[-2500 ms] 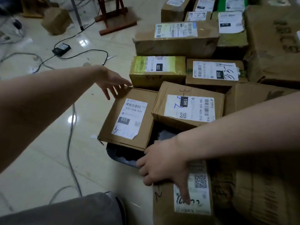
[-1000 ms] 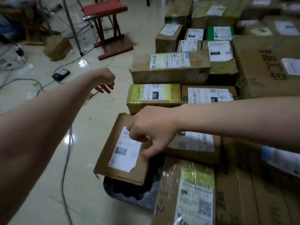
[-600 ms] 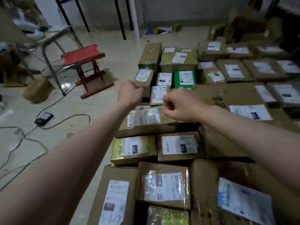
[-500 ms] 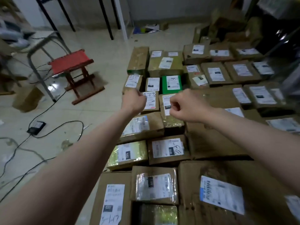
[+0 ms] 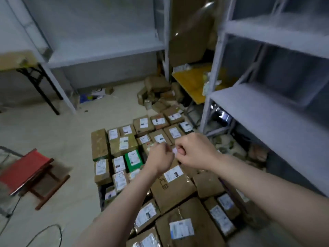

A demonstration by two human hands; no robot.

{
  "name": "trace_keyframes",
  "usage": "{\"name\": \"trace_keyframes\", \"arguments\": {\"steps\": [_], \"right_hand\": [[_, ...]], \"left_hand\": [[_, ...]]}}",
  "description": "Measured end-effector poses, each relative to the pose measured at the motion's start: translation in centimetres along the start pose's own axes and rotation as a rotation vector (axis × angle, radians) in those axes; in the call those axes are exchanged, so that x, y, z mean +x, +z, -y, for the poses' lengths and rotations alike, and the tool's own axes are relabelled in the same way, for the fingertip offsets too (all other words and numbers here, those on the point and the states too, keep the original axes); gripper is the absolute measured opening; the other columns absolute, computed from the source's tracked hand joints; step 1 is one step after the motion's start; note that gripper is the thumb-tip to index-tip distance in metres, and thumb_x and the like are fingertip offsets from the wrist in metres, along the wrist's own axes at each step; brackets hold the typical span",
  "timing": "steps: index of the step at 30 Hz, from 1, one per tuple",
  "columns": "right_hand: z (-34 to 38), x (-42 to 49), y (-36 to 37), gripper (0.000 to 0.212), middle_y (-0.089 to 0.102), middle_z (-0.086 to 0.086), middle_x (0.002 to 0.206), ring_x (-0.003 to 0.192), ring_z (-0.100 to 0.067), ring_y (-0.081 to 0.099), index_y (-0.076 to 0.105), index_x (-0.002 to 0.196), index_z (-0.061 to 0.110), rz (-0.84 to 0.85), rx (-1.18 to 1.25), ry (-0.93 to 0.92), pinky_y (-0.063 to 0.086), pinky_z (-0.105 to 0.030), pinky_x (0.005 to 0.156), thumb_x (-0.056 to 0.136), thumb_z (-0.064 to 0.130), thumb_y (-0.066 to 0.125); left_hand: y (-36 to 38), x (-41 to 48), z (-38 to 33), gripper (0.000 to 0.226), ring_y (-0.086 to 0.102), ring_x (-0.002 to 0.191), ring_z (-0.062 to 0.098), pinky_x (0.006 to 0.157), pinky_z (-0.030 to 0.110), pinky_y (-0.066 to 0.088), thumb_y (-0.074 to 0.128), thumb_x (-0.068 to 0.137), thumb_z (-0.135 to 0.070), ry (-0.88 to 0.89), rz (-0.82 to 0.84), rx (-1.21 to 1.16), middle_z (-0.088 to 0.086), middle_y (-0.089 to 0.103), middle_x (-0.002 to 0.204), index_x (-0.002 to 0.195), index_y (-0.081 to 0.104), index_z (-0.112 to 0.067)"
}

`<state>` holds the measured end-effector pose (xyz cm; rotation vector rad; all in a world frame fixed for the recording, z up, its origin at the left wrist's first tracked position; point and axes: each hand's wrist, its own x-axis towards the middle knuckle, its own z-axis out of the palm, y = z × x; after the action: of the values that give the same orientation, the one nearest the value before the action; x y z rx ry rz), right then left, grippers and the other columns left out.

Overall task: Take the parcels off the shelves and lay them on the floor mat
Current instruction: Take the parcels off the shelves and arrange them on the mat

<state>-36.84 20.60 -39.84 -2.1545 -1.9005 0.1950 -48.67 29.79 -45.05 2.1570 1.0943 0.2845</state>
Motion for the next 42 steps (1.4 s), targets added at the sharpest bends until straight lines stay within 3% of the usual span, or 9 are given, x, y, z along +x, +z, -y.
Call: {"name": "trace_keyframes", "arguments": {"steps": [4,7,12,16,20,24,31,36,42], "right_hand": [[1.4,-6.2,-12.1,0.029,0.044,0.006,0.058,0.062,-0.022,0.049,0.036,0.057,0.022,-0.082,-0.091,0.11,0.033,-0.032,0.052,0.079,0.019,0.055],[1.9,-10.9,-19.7,0.027,0.05,0.003,0.063,0.068,-0.027,0.052,0.038,0.059,0.02,-0.164,-0.151,0.217,0.041,-0.034,0.055,0.079,0.02,0.056],[1.0,-18.0,-29.1,0.029,0.045,0.006,0.06,0.067,-0.024,0.051,0.037,0.058,0.022,-0.29,-0.236,0.349,0.037,-0.032,0.054,0.079,0.02,0.057],[-1.3,-22.3,-33.7,0.023,0.05,0.006,0.062,0.065,-0.024,0.053,0.042,0.06,0.022,-0.325,-0.246,0.435,0.035,-0.03,0.054,0.078,0.02,0.057],[-5.0,-25.0,-36.8,0.019,0.05,0.006,0.065,0.067,-0.024,0.052,0.042,0.063,0.022,-0.334,-0.309,0.465,0.032,-0.029,0.055,0.076,0.021,0.056],[-7.9,-26.0,-41.3,0.023,0.047,0.008,0.063,0.069,-0.024,0.05,0.038,0.062,0.024,-0.343,-0.388,0.435,0.031,-0.03,0.058,0.076,0.02,0.055],[-10.1,-24.2,-51.7,0.029,0.053,0.008,0.06,0.056,-0.007,0.046,0.039,0.06,0.027,-0.55,-0.459,0.283,0.028,-0.021,0.05,0.078,0.02,0.061],[-10.8,-22.0,-56.9,0.02,0.06,0.007,0.07,0.063,-0.018,0.052,0.046,0.068,0.026,-0.65,-0.553,0.215,0.035,-0.028,0.056,0.078,0.024,0.063],[-10.8,-17.6,-61.6,0.013,0.061,0.003,0.087,0.08,-0.027,0.058,0.048,0.08,0.023,-0.711,-0.687,0.181,0.038,-0.032,0.062,0.079,0.022,0.061]], "left_hand": [[-4.6,-3.2,-13.0,0.005,0.052,0.107,0.031,0.078,0.035,0.042,0.05,0.089,-0.017,0.279,0.097,0.074,0.017,0.061,0.105,0.085,0.051,-0.014],[-6.9,-5.9,-21.4,0.017,0.05,0.106,0.035,0.078,0.037,0.04,0.046,0.081,-0.029,0.442,0.171,0.114,0.021,0.06,0.104,0.084,0.049,-0.013],[-8.3,-8.6,-32.3,0.03,0.048,0.122,0.031,0.098,0.039,0.042,0.056,0.088,-0.02,0.672,0.195,0.216,0.014,0.055,0.125,0.117,0.058,-0.011],[-8.5,-10.2,-38.9,0.035,0.044,0.124,0.028,0.097,0.034,0.038,0.058,0.09,-0.025,0.821,0.186,0.274,0.009,0.05,0.129,0.124,0.056,-0.015],[-8.1,-10.4,-44.2,0.036,0.047,0.119,0.027,0.103,0.039,0.04,0.059,0.088,-0.023,0.865,0.193,0.284,0.008,0.049,0.125,0.122,0.057,-0.015],[-8.0,-9.7,-49.7,0.033,0.05,0.115,0.025,0.097,0.038,0.046,0.059,0.089,-0.021,0.86,0.132,0.239,0.007,0.047,0.127,0.122,0.055,-0.015],[-11.0,-7.7,-59.4,0.032,0.05,0.118,0.028,0.102,0.042,0.043,0.061,0.088,-0.024,0.913,-0.071,0.185,0.009,0.051,0.124,0.119,0.058,-0.015],[-14.1,-6.0,-62.5,0.037,0.053,0.11,0.023,0.098,0.041,0.048,0.064,0.09,-0.03,0.918,-0.195,0.146,0.006,0.051,0.122,0.123,0.057,-0.015],[-18.6,-3.2,-63.1,0.038,0.051,0.115,0.028,0.1,0.041,0.046,0.063,0.09,-0.024,0.864,-0.315,0.18,0.01,0.05,0.125,0.125,0.054,-0.01]]}}
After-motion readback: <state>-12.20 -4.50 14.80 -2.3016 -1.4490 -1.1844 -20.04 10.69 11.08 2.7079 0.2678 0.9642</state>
